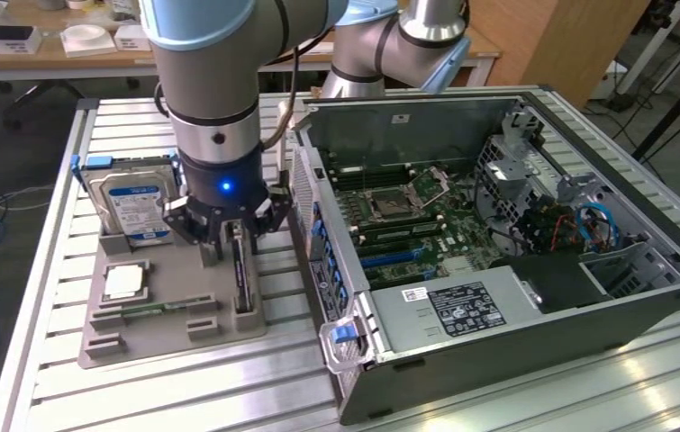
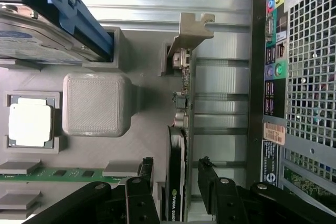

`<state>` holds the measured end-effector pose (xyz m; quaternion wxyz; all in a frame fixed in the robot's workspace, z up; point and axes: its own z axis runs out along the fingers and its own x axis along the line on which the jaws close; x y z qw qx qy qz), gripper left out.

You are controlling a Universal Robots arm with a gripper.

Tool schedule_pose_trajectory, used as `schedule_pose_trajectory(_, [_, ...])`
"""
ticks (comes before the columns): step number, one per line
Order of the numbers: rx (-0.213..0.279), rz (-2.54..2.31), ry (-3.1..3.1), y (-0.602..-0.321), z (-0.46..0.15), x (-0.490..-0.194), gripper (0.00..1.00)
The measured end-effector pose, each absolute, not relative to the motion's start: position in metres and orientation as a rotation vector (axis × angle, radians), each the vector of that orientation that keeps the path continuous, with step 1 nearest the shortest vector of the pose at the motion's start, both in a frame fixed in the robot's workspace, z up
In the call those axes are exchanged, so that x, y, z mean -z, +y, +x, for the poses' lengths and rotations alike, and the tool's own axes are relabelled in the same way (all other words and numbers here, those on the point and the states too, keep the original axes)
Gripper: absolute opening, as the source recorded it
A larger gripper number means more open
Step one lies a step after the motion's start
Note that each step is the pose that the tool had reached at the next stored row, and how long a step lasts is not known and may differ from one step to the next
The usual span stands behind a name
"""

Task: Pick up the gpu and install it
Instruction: 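Pick up the gpu and move the gpu toward the slot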

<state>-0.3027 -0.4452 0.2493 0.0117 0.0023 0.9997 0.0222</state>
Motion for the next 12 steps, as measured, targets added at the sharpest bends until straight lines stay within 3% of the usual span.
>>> schedule_pose_trajectory(12, [-0.069,0.008,3.117,-0.4538,-0.3028,-0.2459,0.47])
